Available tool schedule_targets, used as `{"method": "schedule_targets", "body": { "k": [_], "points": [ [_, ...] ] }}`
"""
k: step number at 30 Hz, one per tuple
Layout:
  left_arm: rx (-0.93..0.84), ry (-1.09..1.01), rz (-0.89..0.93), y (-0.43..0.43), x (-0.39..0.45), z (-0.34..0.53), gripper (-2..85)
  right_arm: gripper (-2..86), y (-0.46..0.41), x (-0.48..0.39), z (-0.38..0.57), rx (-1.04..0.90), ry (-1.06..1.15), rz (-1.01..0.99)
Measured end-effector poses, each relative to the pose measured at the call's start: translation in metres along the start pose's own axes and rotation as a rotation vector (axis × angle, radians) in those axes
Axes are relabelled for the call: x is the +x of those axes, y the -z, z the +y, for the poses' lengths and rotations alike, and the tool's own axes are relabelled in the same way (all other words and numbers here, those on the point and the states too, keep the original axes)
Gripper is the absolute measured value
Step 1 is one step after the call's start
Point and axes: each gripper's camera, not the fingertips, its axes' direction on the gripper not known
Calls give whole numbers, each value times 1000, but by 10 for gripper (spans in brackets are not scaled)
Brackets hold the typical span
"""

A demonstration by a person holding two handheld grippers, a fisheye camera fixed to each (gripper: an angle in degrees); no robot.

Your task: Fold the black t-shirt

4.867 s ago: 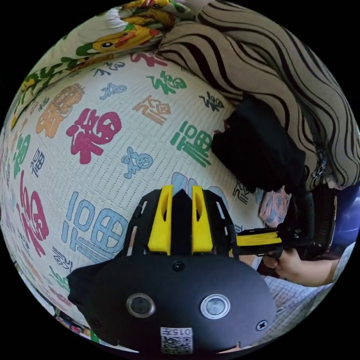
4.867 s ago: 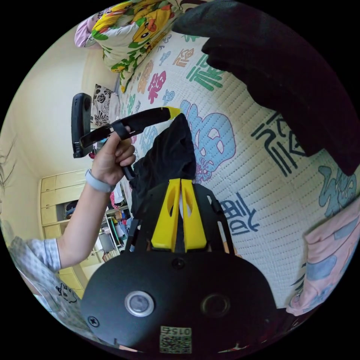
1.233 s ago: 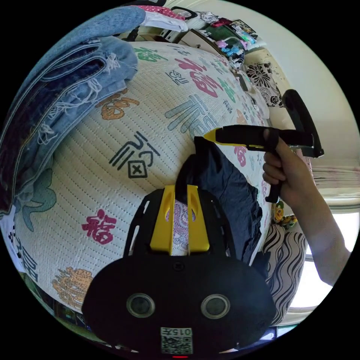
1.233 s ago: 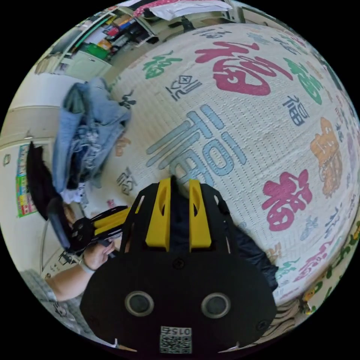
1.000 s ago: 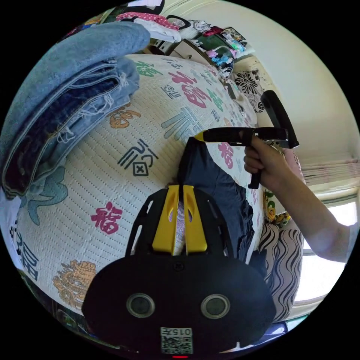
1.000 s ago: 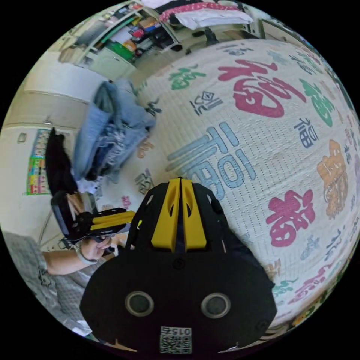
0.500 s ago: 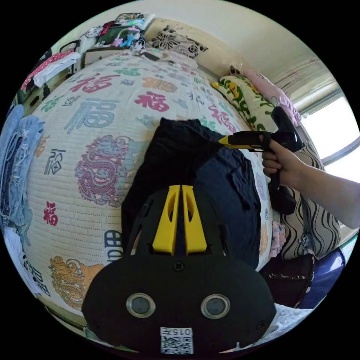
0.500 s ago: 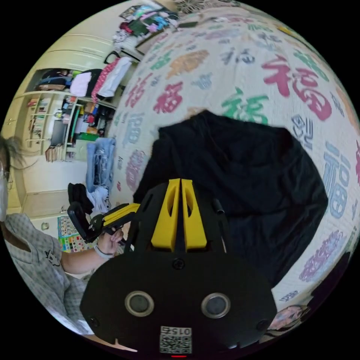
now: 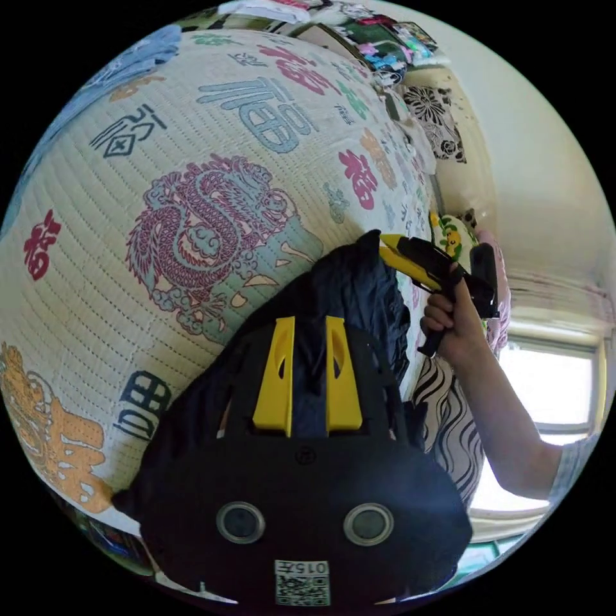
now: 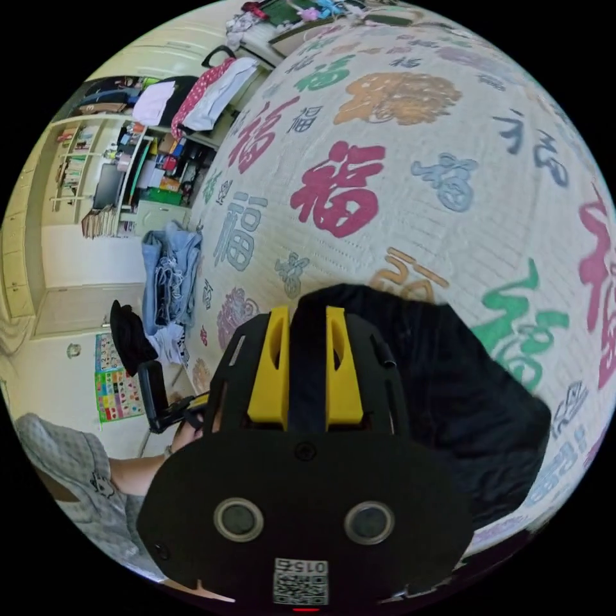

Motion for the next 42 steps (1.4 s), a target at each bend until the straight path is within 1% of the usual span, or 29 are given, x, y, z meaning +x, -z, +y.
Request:
{"method": "schedule_targets", "body": {
  "k": [1,2,3,5,7,8,9,11,14,16,17,18,19,21,22,24,25,27,28,30,31,32,33,37,39,41,42],
  "points": [
    [4,22,0,-1,-1,-1,26,41,-2,0,-3,-21,10,-4],
    [17,46,-10,-2,-2,-2,7,7,0,-1,-6,-17,25,39],
    [28,50,-26,-1,-1,-2,-1,1,7,0,-7,13,12,99],
    [57,18,-79,3,5,0,-5,-5,15,5,-7,35,9,111],
    [74,-26,-100,2,12,2,-6,-6,11,10,-6,-15,25,146],
    [58,-40,-97,-3,15,1,-5,-5,4,11,-3,-45,50,216],
    [39,-30,-86,-10,16,-1,-3,-4,1,12,2,-44,70,245],
    [30,-5,-46,-16,17,-3,5,4,5,17,9,-11,41,213],
    [-16,-23,-17,-19,32,-7,37,38,28,26,35,83,1,83],
    [-27,-103,-40,-13,52,-7,51,53,46,30,59,127,18,39],
    [-17,-200,-50,-7,70,-8,54,61,60,35,78,150,37,44],
    [-26,-343,-39,-5,92,-12,59,70,73,41,98,175,53,79],
    [-49,-413,-25,-6,104,-16,61,72,80,46,107,183,60,103],
    [-132,-626,-2,-21,149,-41,77,81,99,71,138,178,61,199],
    [-142,-663,-9,-27,161,-49,80,83,102,78,144,167,58,220],
    [-197,-806,-44,-61,208,-79,97,99,111,112,163,126,25,295],
    [-217,-841,-57,-71,221,-85,102,104,112,121,166,112,15,303],
    [-315,-987,-83,-114,272,-103,108,122,110,150,178,41,-5,309],
    [-347,-1026,-94,-125,284,-105,110,124,108,157,180,24,-11,310],
    [-496,-1174,-177,-170,324,-102,112,129,99,182,192,-14,-37,254],
    [-544,-1209,-206,-181,331,-100,112,128,96,188,195,-22,-48,231],
    [-622,-1262,-275,-202,344,-93,112,118,90,198,201,-35,-66,202],
    [-678,-1308,-321,-218,354,-86,110,101,87,206,208,-22,-78,209],
    [-738,-1337,-413,-245,378,-71,89,46,82,222,230,10,-128,199],
    [-763,-1349,-473,-254,393,-63,39,17,76,227,244,-18,-123,178],
    [-811,-1336,-454,-258,404,-58,14,7,76,229,255,-24,-119,225],
    [-787,-1326,-483,-258,412,-56,7,3,78,229,262,-9,-125,264]
  ]
}}
